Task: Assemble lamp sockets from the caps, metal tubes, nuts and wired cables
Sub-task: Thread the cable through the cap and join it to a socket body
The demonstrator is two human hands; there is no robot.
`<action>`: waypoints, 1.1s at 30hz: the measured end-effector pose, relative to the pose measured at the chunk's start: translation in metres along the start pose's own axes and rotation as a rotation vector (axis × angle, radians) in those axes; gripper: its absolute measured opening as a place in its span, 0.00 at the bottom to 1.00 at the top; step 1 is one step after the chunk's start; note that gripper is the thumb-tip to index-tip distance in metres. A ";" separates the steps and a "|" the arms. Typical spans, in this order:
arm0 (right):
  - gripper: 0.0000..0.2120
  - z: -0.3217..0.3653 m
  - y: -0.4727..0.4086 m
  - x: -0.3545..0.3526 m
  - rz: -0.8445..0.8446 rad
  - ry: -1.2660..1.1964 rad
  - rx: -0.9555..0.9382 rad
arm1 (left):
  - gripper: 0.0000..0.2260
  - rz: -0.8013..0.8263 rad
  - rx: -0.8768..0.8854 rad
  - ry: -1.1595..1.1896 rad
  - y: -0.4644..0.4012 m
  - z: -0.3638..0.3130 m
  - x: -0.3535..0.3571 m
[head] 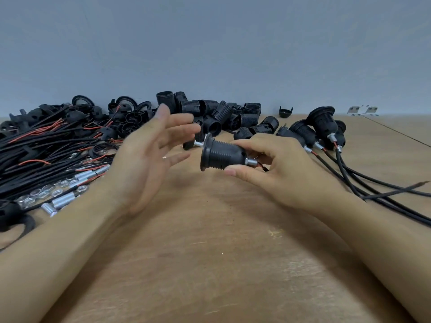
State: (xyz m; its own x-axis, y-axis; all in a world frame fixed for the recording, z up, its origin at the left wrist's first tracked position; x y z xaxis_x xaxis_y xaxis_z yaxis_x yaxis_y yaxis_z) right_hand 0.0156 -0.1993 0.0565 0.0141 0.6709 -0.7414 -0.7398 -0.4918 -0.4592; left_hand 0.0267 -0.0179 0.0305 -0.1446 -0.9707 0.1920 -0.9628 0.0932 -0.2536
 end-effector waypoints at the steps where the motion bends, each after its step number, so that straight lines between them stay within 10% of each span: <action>1: 0.17 0.000 0.000 0.000 0.000 -0.003 0.000 | 0.26 0.045 -0.023 -0.028 0.000 0.004 0.005; 8: 0.14 -0.002 0.000 -0.001 -0.013 -0.050 0.005 | 0.27 -0.090 0.068 0.142 0.001 -0.013 -0.019; 16: 0.13 0.002 0.001 0.008 0.079 -0.033 0.022 | 0.22 0.335 0.143 -0.490 0.012 0.003 0.041; 21: 0.14 0.006 0.000 -0.004 -0.040 -0.043 0.001 | 0.36 0.088 0.063 -0.817 0.005 0.007 0.011; 27: 0.16 -0.057 0.012 -0.075 -0.533 0.074 0.346 | 0.34 -0.055 0.142 -0.751 -0.001 0.002 -0.006; 33: 0.05 -0.111 0.023 -0.082 -0.332 0.362 0.679 | 0.19 0.017 0.142 -0.907 0.001 0.007 0.003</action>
State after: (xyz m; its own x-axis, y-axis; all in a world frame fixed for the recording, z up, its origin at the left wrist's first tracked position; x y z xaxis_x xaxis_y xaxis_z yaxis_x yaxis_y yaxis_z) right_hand 0.0724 -0.3272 0.0525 0.4318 0.4456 -0.7842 -0.9019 0.2190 -0.3722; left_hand 0.0272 -0.0226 0.0240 0.1337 -0.7771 -0.6150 -0.9165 0.1390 -0.3750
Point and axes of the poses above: each hand's wrist, its own y-axis away from the middle knuckle, its own x-axis out of the palm, z = x × y, the point moved 10 cm from there along -y, towards the middle knuckle, and after that the axes turned 4 degrees about z, right-handed, at the moved point
